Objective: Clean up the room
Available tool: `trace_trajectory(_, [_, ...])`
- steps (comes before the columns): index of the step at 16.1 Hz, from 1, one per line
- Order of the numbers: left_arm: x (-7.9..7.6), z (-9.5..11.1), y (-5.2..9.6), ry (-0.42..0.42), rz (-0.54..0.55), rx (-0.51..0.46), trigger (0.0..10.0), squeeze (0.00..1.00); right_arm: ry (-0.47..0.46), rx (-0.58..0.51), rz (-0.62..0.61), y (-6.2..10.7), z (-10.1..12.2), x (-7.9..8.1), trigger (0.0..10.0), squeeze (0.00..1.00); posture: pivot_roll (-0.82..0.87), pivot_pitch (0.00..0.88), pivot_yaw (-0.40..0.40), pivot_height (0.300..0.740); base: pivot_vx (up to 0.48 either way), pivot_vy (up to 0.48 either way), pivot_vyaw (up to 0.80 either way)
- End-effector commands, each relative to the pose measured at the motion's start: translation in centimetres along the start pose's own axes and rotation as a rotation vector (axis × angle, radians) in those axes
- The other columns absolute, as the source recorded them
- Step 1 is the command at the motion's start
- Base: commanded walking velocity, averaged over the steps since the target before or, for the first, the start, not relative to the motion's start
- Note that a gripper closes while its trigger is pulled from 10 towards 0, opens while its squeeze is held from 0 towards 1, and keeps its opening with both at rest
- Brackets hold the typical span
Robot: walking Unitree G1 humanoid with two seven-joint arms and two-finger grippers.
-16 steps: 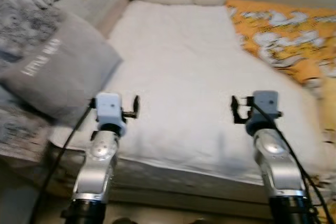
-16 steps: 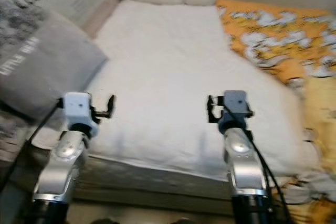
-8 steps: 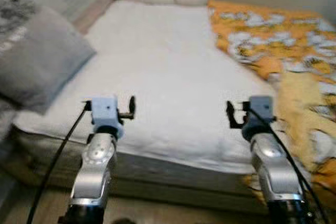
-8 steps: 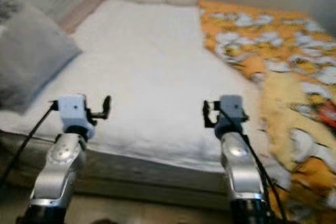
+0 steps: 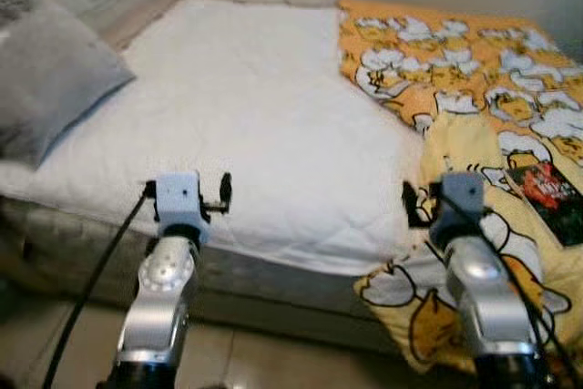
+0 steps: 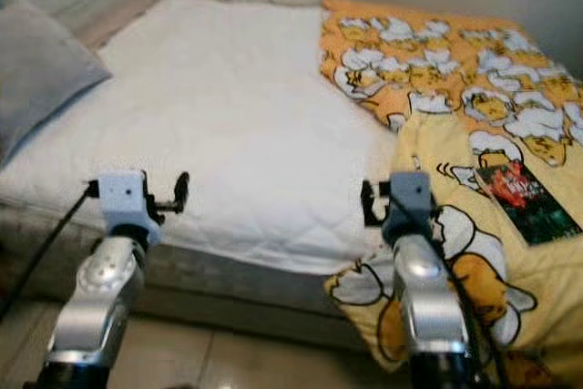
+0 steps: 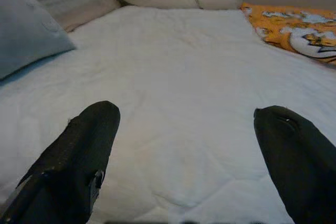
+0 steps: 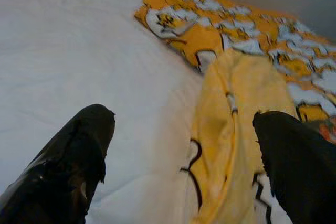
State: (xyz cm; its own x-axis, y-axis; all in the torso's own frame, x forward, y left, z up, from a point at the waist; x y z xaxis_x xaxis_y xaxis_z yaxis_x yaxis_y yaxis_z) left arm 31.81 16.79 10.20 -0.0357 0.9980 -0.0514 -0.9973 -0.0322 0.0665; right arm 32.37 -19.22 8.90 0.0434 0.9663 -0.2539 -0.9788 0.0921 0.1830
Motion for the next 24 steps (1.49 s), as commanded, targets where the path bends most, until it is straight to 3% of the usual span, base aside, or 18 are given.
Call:
trace_trajectory(1, [0.6,0.0,0.0,-0.006,0.026,-0.001,10.0,1.0,-0.001,-0.02,0.017,-0.3,0.6,0.4,10.0,1.0,-0.02,0.0,-0.028,0.74,0.0,-0.48,0.58])
trace_trajectory(7, [0.9,0.3,0.1,-0.027,0.024,-0.011,10.0,1.0,-0.013,-0.013,0.002,-0.3,0.5,0.5,10.0,1.0,-0.02,0.0,-0.028,0.74,0.0,-0.48,0.56])
trace_trajectory(14, [0.6,0.3,0.0,-0.045,0.0,-0.005,10.0,1.0,-0.034,0.027,-0.031,0.1,-0.7,-0.1,10.0,1.0,-0.03,0.0,-0.007,0.74,0.0,-0.48,0.0])
trace_trajectory(20, [0.5,0.3,0.0,-0.065,-0.016,-0.003,10.0,1.0,-0.078,0.009,0.014,0.3,-0.6,0.5,10.0,1.0,-0.03,0.0,0.001,0.74,0.0,-0.48,0.0])
trace_trajectory(24, [0.7,0.4,-0.1,-0.069,-0.016,-0.005,10.0,1.0,-0.075,0.002,0.029,0.2,-0.5,1.0,10.0,1.0,-0.02,0.0,0.007,0.74,0.0,-0.48,0.8])
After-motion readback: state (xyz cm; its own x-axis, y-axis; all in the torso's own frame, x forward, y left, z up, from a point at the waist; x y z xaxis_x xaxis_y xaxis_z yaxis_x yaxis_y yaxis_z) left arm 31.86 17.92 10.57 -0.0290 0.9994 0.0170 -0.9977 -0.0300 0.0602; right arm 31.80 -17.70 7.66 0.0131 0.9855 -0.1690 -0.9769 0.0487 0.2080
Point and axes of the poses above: a point about 5 cm out from each wrist's last joint towards the gripper, its own y axis pointing back from the gripper into the wrist, its own z axis along the axis of the wrist's last joint, x = y × z, the point moved 4 cm from there along -y, pointing out of the wrist towards the gripper, and after that the axes turned 7 degrees about y, right-handed, at the moved point
